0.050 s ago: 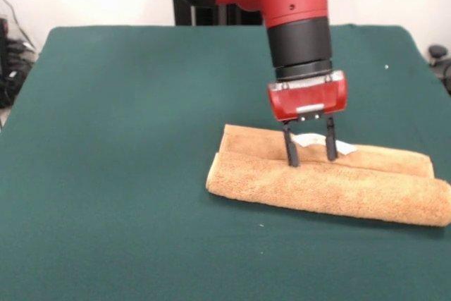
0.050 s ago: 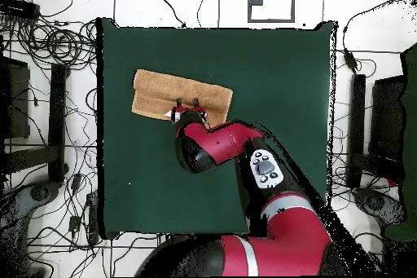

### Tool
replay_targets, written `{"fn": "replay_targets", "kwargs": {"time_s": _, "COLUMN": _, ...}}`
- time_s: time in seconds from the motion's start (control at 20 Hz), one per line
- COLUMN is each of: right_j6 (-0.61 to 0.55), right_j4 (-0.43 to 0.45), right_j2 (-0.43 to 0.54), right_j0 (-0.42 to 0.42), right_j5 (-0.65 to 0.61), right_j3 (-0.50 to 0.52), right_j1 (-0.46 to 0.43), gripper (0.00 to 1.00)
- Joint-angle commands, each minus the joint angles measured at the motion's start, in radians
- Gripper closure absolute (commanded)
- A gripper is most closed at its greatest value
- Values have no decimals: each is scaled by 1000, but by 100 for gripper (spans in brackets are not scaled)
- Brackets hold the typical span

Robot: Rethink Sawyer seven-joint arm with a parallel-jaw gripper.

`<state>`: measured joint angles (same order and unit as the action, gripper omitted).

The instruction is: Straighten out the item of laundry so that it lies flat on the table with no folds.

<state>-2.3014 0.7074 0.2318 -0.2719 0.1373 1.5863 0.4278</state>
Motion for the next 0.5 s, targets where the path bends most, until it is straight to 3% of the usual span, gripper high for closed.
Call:
{"fn": "replay_targets", "kwargs": {"time_s": 0.05, "right_j6": -56, "right_j4": -6, "right_j2": 20, "right_j0": 8, "right_j5": -6, "right_j3": -20, "right_j1": -62, "gripper": 0}}
{"fn": "replay_targets", "kwargs": {"time_s": 0.5, "right_j6": -50, "right_j4": 7, "right_j2": 28, "right_j0": 0, "right_j5": 22, "right_j3": -43, "right_j1": -100, "gripper": 0}}
